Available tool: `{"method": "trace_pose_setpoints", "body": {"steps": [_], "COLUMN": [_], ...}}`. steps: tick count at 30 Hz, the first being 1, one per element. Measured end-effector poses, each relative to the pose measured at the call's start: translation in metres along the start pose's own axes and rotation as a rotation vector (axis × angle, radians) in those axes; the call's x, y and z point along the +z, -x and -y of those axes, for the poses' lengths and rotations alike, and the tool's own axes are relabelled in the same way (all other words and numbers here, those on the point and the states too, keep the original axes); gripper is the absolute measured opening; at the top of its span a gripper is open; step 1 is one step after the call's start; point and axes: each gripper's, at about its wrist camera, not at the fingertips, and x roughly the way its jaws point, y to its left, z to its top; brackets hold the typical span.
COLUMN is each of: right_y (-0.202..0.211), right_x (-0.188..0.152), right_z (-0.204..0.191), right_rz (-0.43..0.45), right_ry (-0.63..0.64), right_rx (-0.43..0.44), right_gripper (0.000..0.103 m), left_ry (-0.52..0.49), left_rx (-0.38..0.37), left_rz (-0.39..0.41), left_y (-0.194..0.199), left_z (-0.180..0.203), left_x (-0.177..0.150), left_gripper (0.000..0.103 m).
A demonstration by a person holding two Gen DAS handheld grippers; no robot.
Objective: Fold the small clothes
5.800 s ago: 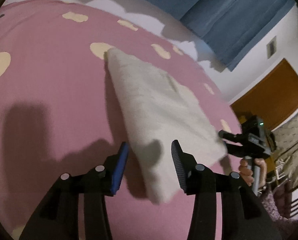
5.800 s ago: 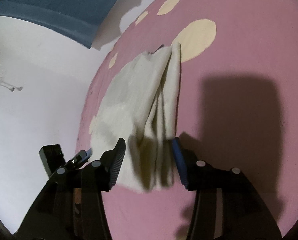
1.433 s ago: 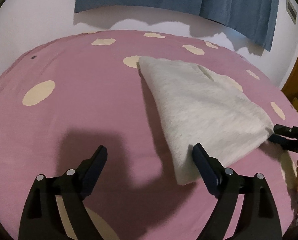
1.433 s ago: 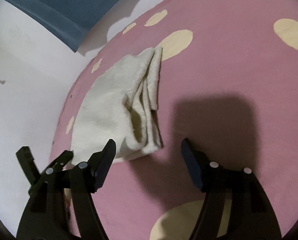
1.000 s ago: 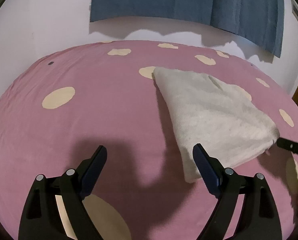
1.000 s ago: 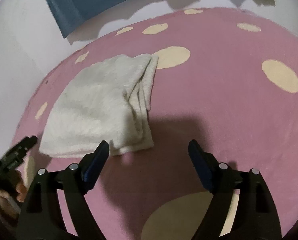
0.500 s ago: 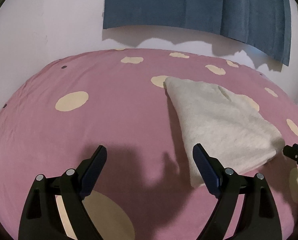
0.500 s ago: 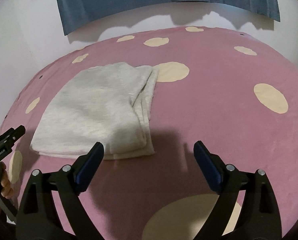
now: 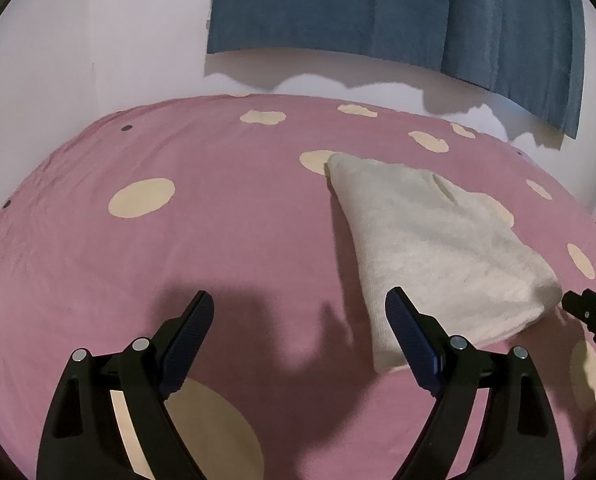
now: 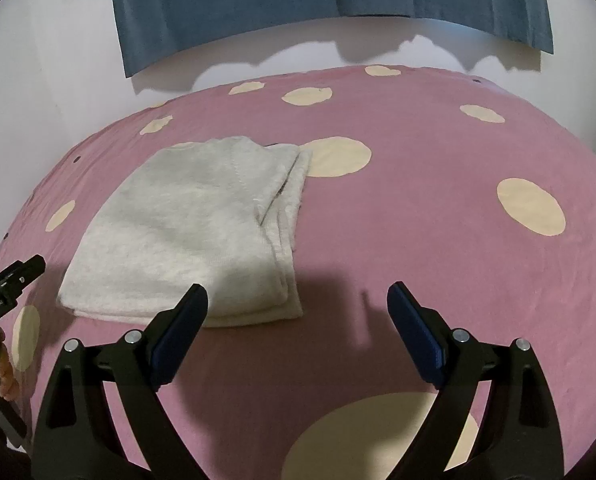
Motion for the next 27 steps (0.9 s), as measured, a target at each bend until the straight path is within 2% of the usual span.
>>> {"method": "trace_pose_setpoints", "body": {"steps": [27], "right_y": [0.0000], "right_x": [-0.0025], "right_z": [-0.0061], "right_rz": [-0.002], "right_ry": [0.008], "right_rx": [0.000], "right_gripper": [0.091], "left_ry": [-0.014], "left_rx": [0.004], "left_rz": [-0.006], "left_y": [0.0009], "left_z": [0.0031], "left_x": [0.0002], "left_gripper": [0.087]}}
